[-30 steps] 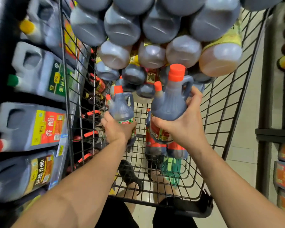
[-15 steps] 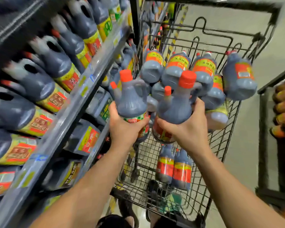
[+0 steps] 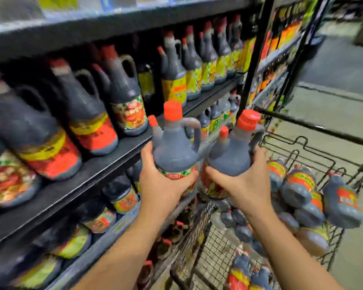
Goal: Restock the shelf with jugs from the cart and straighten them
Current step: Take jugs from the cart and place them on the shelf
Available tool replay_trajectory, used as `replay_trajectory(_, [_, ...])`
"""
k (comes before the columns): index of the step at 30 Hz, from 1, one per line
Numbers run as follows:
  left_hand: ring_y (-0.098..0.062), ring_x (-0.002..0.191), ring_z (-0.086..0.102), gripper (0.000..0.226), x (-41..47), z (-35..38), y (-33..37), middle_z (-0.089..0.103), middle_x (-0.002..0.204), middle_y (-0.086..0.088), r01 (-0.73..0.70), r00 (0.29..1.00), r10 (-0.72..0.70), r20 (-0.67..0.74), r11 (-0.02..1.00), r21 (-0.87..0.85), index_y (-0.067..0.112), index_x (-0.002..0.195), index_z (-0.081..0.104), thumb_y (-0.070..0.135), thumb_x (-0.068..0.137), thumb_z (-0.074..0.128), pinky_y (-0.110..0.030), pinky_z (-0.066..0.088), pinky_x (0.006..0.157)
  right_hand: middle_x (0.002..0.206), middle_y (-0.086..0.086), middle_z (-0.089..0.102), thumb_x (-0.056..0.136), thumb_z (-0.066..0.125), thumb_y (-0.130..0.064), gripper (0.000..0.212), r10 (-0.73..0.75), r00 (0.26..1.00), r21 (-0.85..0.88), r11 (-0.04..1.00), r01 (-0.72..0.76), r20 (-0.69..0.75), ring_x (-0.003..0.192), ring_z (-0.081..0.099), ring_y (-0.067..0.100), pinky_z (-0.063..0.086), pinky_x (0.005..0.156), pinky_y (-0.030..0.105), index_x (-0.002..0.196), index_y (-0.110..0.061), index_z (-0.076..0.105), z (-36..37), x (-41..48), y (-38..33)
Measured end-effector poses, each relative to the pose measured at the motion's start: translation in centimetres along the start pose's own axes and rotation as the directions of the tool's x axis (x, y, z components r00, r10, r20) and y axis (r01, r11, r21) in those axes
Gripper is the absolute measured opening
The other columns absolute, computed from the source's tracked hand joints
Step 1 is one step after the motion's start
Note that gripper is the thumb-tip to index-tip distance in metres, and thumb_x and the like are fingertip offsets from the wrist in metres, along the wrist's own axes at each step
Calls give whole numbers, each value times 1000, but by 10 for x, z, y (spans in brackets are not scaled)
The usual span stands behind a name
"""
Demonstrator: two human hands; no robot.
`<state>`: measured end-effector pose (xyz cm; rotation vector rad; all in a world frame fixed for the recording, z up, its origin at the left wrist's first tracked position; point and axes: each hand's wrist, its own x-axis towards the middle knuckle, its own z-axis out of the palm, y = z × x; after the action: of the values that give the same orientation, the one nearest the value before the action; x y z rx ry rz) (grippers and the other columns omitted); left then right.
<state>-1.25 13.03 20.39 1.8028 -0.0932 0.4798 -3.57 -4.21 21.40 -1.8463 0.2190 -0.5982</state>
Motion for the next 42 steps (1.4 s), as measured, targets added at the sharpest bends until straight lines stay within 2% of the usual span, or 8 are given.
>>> replay_trajectory(4, [9,102,60,93,-1,-59,26,62,115,21,-48,997,49,-60,999,20,22,129,46,29,50,95,-10,46,78,110,-1,64,42,93,-44,89,-50,998,52,997,48,48,97,64,11,52,80,32,116,-15,51,29,-16,-42])
replay_trajectory(11, [13,103,58,91,-19,-161,44,59,116,29,-109,982,115,-152,993,44,28,126,44,23,51,96,-2,42,75,93,-13,63,41,86,-53,74,-151,978,92,986,139,143,81,60,-7,44,62,13,100,-24,51,85,-65,-105])
replay_trajectory(14, [12,104,58,92,-31,-202,43,57,116,33,-100,972,110,-208,993,56,33,126,43,33,49,93,-3,43,76,87,-18,64,46,93,-39,65,-201,961,137,975,177,188,77,61,-11,42,57,6,95,-28,51,109,-89,-124])
replay_trajectory(20, [16,105,56,89,-56,-275,36,53,116,40,-59,941,94,-324,991,116,51,122,38,47,48,88,-2,43,75,91,-21,63,52,92,-36,62,-266,918,174,959,222,295,80,61,-8,47,57,14,96,-35,49,156,-133,-154])
replay_trajectory(23, [17,104,55,88,-68,-307,31,52,115,41,-43,922,93,-376,989,139,54,119,37,44,50,90,-1,43,74,92,-30,61,53,93,-31,63,-313,889,214,944,252,334,80,60,-13,43,56,6,96,-38,47,178,-155,-170])
replay_trajectory(31, [12,101,58,89,-84,-376,19,58,113,31,64,860,44,-508,979,193,38,125,41,42,51,92,-7,49,73,96,-12,58,51,92,-33,65,-367,835,277,923,269,411,84,60,-6,48,61,14,97,-35,46,232,-198,-207])
replay_trajectory(36, [-2,97,63,85,-86,-405,3,60,108,15,161,823,-15,-568,965,207,29,117,41,42,50,93,-26,55,74,100,9,49,51,90,-32,64,-415,803,236,909,343,428,97,50,23,39,71,24,96,-11,50,265,-213,-217])
replay_trajectory(42, [-6,106,60,117,-80,-420,-13,57,120,11,208,780,-66,-623,965,158,33,144,27,44,49,94,-18,47,81,110,4,39,50,91,-38,81,-359,830,160,933,322,426,100,36,10,33,80,20,111,-12,46,293,-221,-217])
